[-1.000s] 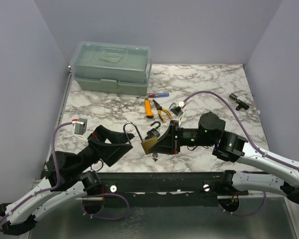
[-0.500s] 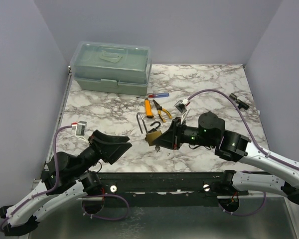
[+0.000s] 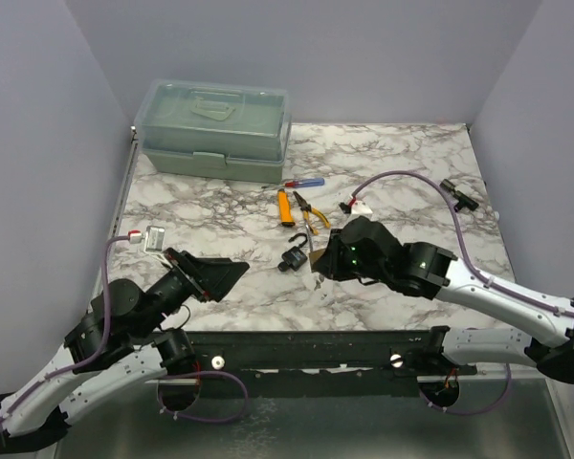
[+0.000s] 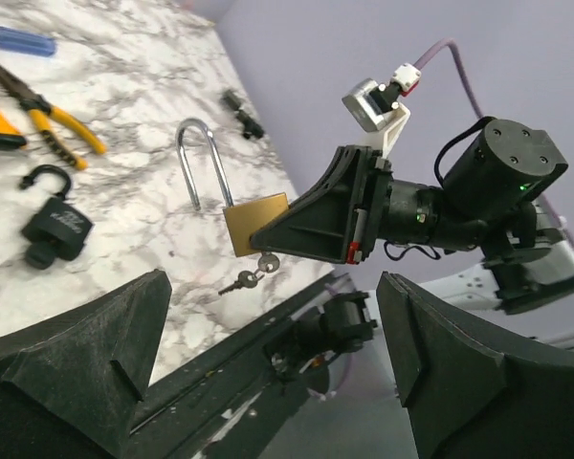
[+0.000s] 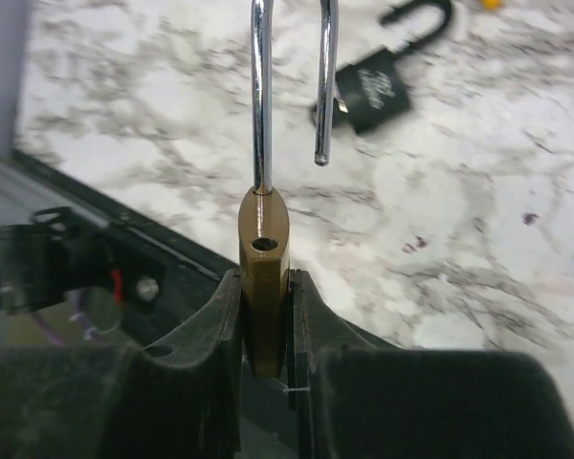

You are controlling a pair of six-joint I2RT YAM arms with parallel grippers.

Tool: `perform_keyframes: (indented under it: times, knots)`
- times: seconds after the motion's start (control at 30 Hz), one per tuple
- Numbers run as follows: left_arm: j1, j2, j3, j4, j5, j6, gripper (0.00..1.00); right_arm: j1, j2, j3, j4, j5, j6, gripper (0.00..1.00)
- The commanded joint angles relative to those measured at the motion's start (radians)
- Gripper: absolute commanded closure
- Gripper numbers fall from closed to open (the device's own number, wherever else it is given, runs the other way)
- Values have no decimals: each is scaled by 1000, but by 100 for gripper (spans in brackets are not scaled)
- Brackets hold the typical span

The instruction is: Unlock with the key

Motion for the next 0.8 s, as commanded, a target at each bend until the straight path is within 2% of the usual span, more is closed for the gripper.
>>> perform_keyframes:
  times: [0.0, 0.27, 0.6, 0.77]
  knots:
    - [-3, 95, 84, -139, -75, 86, 2, -32, 68, 44, -126, 138, 47, 99]
    - [-3, 242, 180, -231, -106, 204, 1, -195, 159, -10, -49, -15, -19, 99]
    - [-3, 198, 120, -224, -143, 249, 1, -315, 284, -30, 101, -204, -108, 99]
    - [-2, 181, 115, -218, -147, 260, 1, -408, 306, -87, 225, -382, -152, 99]
